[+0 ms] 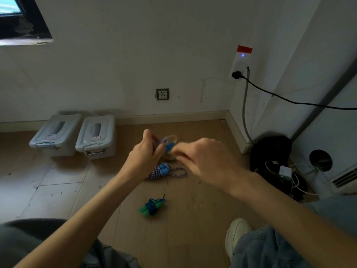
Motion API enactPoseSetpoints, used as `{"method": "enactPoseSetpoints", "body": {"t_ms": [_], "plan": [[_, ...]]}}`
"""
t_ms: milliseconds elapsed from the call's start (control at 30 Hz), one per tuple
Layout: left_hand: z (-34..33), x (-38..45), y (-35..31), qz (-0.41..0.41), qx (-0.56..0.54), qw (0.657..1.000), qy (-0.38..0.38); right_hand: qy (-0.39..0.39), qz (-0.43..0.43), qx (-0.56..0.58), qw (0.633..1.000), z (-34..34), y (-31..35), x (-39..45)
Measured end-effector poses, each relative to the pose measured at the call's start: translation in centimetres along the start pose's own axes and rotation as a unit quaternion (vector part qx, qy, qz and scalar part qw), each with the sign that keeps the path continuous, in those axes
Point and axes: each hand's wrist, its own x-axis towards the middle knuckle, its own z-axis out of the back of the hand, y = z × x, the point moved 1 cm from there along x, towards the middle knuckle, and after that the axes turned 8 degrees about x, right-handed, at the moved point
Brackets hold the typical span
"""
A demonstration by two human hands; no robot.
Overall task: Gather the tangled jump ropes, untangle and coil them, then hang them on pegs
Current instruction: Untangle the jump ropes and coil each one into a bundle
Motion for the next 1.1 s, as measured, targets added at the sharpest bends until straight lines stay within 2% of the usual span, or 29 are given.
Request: {"method": "enactPoseSetpoints", "body": {"t_ms": [33,67,167,233,300,333,367,433,500,600,767,900,1000,1033,1100], "plan": [[0.0,0.0,0.0,-0.005,-0.018,0.999,0.027,-0.032,-0.015,0.117,0.992,0.5,-0.1,0.0],[0.1,0.0,-0.1,-0.008,-0.039,0.998,0.056,-0.066,-0.047,0.233,0.969,0.7,-0.6,0.1],[0.4,-0.1,-0.1,-0.004,-0.073,0.993,0.093,-0.183,-0.132,0.438,0.870,1.1,-2.3,0.4],[0.7,-0.1,-0.4,-0.010,-0.079,0.992,0.100,-0.182,-0.142,0.513,0.827,1.0,-3.2,0.5],[0.9,-0.1,-0.7,-0.017,-0.081,0.990,0.117,-0.124,-0.110,0.563,0.810,1.0,-3.7,0.8],[0.9,-0.1,-0.8,-0.021,-0.077,0.988,0.129,-0.095,-0.095,0.570,0.811,0.9,-3.7,0.9],[0.9,-0.3,-1.0,-0.022,-0.078,0.986,0.145,-0.075,-0.083,0.551,0.827,0.9,-3.7,1.0],[0.9,-0.8,-1.4,0.000,-0.126,0.973,0.193,-0.068,-0.066,0.460,0.883,0.8,-3.8,1.4],[1.1,-1.2,-2.0,0.042,-0.202,0.948,0.241,-0.080,-0.055,0.395,0.913,0.6,-3.8,1.6],[1.7,-1.4,-2.6,0.036,-0.221,0.942,0.251,-0.110,-0.053,0.377,0.918,0.3,-3.7,1.7],[1.1,-1.0,-2.9,-0.020,-0.084,0.964,0.252,-0.086,-0.040,0.385,0.918,-0.1,-3.1,2.2],[1.0,-0.4,-2.5,0.000,-0.063,0.960,0.273,-0.103,-0.066,0.408,0.905,-0.6,-3.0,2.4],[1.4,-0.8,-1.8,0.046,-0.138,0.949,0.280,-0.078,-0.144,0.403,0.900,-0.5,-4.6,1.9],[1.5,-0.9,-1.7,0.058,-0.167,0.946,0.272,-0.046,-0.180,0.449,0.874,-0.5,-5.0,1.6],[1.7,-1.1,-1.4,0.073,-0.203,0.944,0.251,0.004,-0.231,0.574,0.786,-0.6,-5.5,0.9]]}}
